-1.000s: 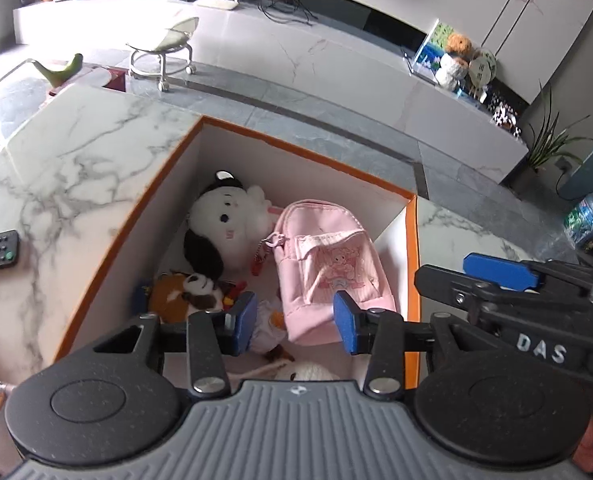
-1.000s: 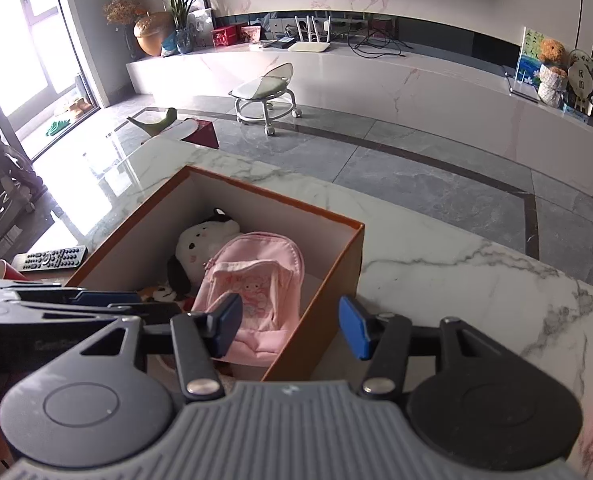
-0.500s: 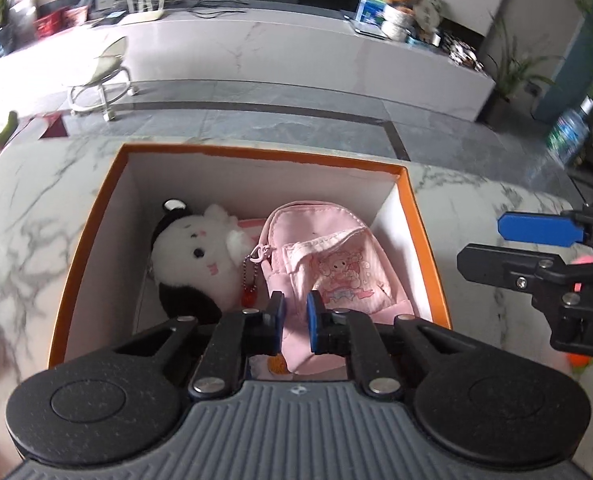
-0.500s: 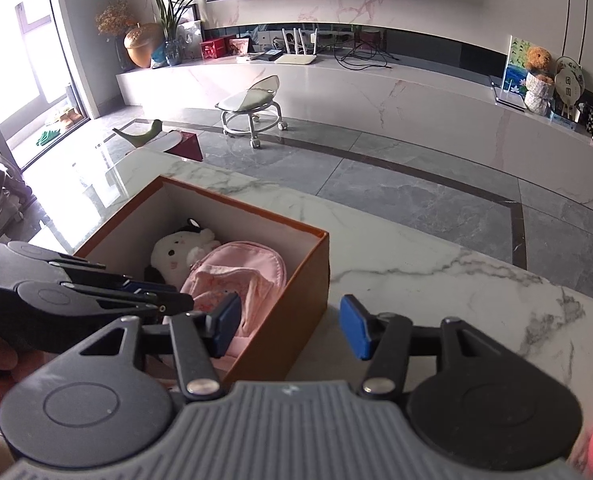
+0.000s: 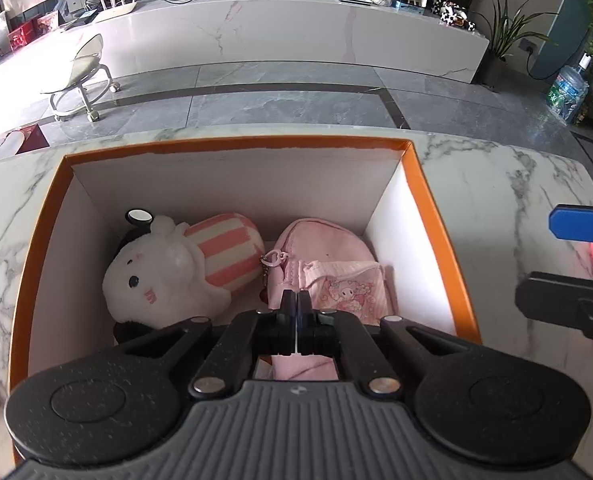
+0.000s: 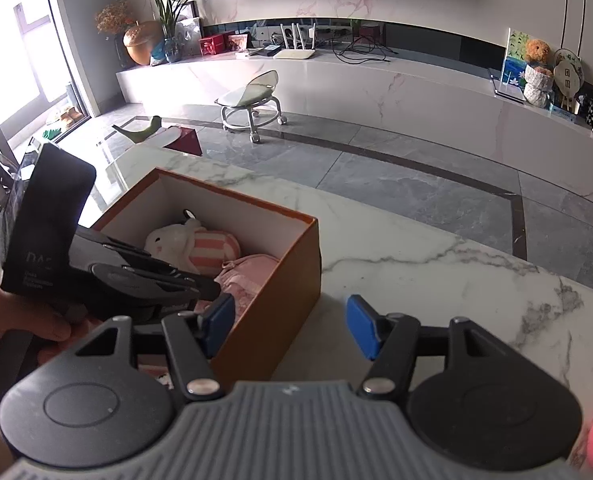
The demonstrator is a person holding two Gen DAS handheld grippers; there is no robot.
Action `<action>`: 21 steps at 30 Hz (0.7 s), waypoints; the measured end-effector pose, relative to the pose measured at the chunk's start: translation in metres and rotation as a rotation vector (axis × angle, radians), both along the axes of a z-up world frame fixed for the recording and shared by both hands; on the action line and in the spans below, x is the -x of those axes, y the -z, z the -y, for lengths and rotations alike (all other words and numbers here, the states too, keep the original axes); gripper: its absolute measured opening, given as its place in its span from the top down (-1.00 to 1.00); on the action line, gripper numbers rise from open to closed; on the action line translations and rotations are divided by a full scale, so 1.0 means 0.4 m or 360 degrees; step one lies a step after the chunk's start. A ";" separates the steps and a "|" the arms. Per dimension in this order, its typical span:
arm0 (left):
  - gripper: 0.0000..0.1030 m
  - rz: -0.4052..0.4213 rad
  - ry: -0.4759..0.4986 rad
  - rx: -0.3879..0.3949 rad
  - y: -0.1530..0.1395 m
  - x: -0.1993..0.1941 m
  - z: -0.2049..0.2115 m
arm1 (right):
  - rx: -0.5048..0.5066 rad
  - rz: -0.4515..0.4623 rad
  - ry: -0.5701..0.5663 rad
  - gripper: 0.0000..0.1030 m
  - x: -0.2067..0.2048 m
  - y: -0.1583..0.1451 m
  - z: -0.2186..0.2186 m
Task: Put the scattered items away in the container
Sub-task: 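Lower the flower-hat doll into the box and open the left tool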
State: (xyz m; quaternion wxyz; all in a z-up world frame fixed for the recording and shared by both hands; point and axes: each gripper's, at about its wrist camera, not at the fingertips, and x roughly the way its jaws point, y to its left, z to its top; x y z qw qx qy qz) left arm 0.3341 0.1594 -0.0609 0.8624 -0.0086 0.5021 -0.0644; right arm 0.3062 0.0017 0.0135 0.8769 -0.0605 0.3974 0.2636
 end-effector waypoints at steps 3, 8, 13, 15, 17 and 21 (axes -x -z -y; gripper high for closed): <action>0.99 -0.0005 -0.0030 0.0018 0.022 0.002 -0.010 | -0.0004 -0.0014 0.0006 -0.26 0.001 0.006 0.001; 0.97 0.0026 -0.0125 0.0084 0.008 0.018 -0.033 | 0.0001 -0.0024 0.0019 -0.26 0.015 0.008 0.014; 0.64 0.0142 -0.0168 -0.0007 -0.070 0.067 -0.023 | -0.0011 -0.0013 0.0041 -0.26 0.037 -0.003 0.041; 0.55 0.0184 -0.0183 -0.0022 -0.108 0.091 -0.013 | -0.0022 -0.0006 0.0056 -0.26 0.047 -0.010 0.053; 0.47 0.0228 -0.0192 -0.0038 -0.145 0.117 -0.001 | -0.0029 0.0004 0.0073 -0.26 0.060 -0.019 0.064; 0.29 0.0337 -0.0186 -0.0099 -0.220 0.180 0.042 | -0.0032 0.0045 0.0098 -0.28 0.098 -0.047 0.088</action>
